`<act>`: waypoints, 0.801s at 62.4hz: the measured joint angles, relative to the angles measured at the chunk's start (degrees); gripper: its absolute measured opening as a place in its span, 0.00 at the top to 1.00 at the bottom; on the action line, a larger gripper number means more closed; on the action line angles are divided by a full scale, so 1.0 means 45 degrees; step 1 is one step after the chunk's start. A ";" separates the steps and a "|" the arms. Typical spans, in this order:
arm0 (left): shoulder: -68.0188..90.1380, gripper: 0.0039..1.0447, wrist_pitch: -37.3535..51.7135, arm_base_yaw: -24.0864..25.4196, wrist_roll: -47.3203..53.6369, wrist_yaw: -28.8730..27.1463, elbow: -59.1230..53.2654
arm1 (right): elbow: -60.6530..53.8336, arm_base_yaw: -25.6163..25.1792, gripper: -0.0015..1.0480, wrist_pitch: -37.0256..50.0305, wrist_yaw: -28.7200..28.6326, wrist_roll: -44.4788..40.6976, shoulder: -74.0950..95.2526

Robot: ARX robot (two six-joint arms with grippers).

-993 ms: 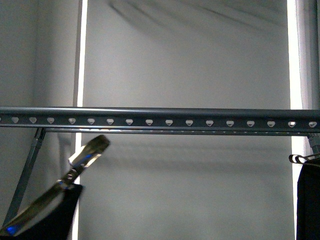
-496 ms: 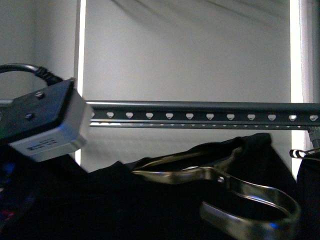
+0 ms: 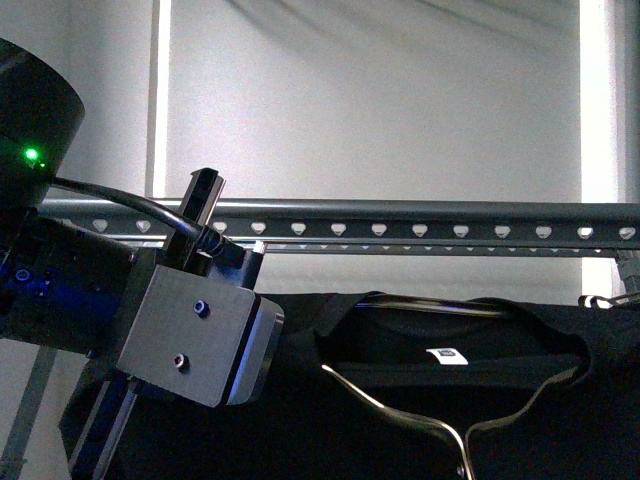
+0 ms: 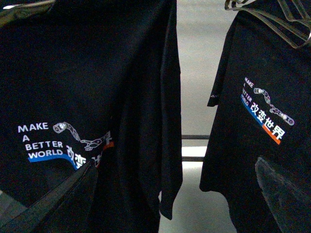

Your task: Hang clothes on hanger

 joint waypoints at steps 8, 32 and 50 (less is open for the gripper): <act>0.0000 0.96 0.0000 0.0000 0.0146 -0.0044 0.0000 | 0.0000 0.0000 0.07 0.0000 0.0000 0.0000 0.0000; 0.0005 0.96 0.0000 -0.0039 0.0233 -0.0039 0.0000 | 0.1710 -0.4143 0.07 0.2414 -0.8510 -0.2953 0.5061; 0.0015 0.96 0.0005 0.0019 0.0291 -0.0049 0.0000 | 0.3871 -0.3973 0.07 0.9141 -0.9889 -1.2735 1.0574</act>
